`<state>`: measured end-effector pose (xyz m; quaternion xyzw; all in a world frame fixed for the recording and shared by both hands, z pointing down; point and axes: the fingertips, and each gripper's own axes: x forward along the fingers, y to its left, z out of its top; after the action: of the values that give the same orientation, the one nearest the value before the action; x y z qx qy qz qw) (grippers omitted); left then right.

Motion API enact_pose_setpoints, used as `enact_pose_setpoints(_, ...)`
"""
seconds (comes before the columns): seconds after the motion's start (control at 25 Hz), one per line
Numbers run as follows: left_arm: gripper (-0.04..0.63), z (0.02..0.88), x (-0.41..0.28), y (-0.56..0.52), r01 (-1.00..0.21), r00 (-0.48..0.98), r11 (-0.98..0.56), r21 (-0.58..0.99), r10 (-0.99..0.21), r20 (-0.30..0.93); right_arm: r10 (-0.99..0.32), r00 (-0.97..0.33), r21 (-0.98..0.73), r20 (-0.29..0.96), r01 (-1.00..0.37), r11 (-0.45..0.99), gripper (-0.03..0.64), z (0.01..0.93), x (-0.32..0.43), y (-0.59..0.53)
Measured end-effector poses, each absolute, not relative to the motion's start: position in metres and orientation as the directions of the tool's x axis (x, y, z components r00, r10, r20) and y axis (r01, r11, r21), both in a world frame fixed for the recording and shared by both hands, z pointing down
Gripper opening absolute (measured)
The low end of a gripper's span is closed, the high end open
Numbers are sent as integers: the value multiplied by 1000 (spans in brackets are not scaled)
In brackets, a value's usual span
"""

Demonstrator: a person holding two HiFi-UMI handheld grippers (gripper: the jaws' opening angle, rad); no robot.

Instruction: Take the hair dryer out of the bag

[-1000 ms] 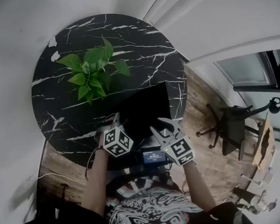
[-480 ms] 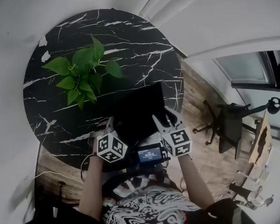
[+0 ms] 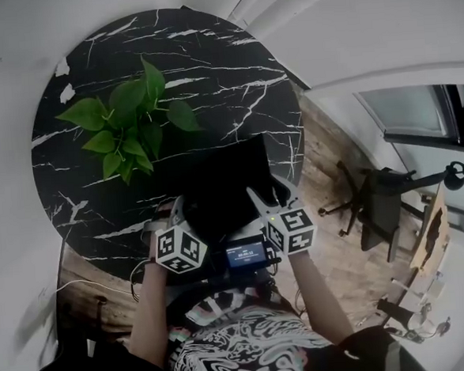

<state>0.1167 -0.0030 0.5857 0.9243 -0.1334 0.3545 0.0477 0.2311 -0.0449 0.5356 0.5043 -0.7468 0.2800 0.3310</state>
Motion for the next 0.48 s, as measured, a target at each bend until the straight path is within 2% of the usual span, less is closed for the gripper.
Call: enact_pose_setpoints(0.48,199,584,116,-2,-281,714,-960,-9,-215,666,-596,-295,-129,747,-943,305,202,533,234,-46)
